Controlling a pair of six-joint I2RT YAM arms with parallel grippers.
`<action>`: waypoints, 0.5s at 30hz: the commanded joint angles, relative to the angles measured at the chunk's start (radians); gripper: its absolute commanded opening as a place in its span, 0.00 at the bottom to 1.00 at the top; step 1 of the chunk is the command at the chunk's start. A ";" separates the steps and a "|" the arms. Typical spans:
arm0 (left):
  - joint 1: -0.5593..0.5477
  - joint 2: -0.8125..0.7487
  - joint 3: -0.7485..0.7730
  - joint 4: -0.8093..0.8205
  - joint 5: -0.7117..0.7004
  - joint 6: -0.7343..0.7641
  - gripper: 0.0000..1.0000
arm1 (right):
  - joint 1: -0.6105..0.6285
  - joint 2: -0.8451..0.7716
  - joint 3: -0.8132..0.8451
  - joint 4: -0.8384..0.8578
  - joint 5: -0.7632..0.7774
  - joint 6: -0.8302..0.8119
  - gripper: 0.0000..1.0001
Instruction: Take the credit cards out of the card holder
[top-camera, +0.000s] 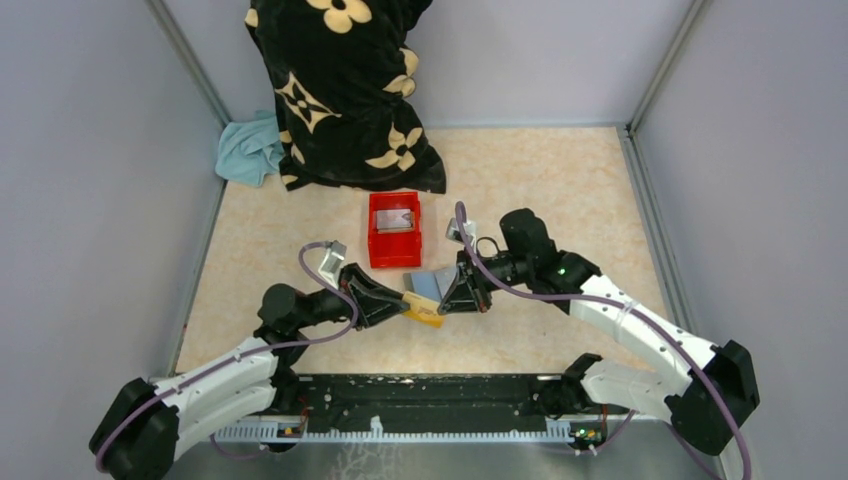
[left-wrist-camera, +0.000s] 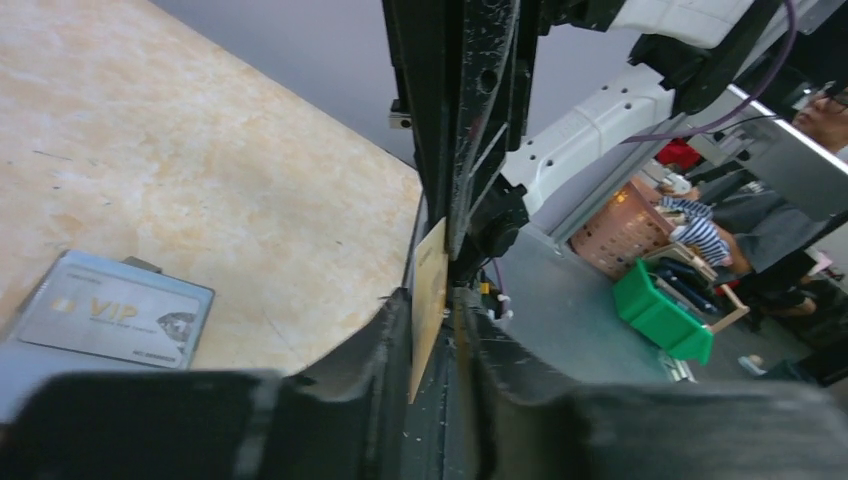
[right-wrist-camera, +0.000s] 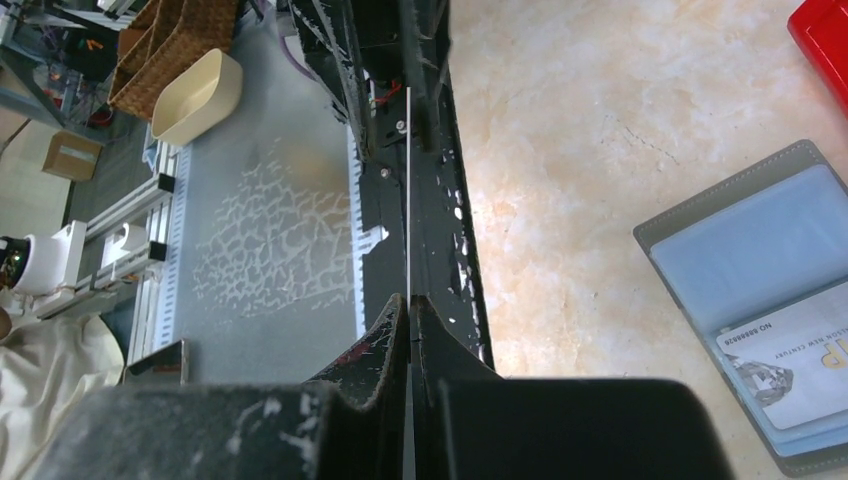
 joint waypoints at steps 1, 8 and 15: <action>0.003 -0.020 -0.021 0.108 0.039 -0.050 0.24 | 0.009 -0.039 -0.005 0.029 0.005 -0.005 0.00; 0.003 -0.064 0.019 -0.061 0.018 0.025 0.00 | 0.008 -0.031 0.003 0.024 0.013 -0.022 0.00; 0.004 -0.069 0.037 -0.161 -0.074 0.048 0.00 | 0.008 -0.052 -0.007 0.054 0.130 0.011 0.16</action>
